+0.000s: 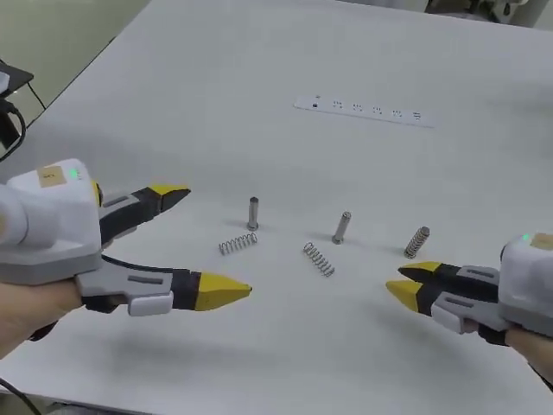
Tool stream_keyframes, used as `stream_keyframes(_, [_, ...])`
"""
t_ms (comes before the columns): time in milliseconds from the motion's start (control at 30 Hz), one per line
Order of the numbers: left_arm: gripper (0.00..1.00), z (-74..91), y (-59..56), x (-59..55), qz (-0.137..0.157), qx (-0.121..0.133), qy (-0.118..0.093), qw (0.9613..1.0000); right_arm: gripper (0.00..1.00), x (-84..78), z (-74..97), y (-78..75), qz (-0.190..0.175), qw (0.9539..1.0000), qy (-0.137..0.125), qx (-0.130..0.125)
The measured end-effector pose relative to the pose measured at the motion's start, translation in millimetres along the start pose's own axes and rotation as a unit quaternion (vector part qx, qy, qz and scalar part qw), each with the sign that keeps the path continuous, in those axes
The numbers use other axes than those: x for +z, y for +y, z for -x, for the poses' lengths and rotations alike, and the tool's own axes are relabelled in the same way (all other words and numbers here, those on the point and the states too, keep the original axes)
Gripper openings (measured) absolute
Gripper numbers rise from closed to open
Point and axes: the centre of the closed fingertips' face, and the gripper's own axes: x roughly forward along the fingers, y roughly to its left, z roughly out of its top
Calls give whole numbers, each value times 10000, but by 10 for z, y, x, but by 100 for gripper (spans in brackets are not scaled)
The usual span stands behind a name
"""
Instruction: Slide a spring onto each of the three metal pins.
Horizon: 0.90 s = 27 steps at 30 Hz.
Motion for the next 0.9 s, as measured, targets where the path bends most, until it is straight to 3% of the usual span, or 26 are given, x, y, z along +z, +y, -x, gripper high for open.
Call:
stream_keyframes(333, [95,31,22,0,7,35,7,10000,15,68,-213,54,-11,9998,6,193])
stream_keyframes(533, [94,29,15,-24,16,52,46,10000,16,117,-379,165,29,9995,53,297])
stream_keyframes(900, [93,40,21,-36,44,86,63,9999,15,228,-579,172,-32,9998,12,199])
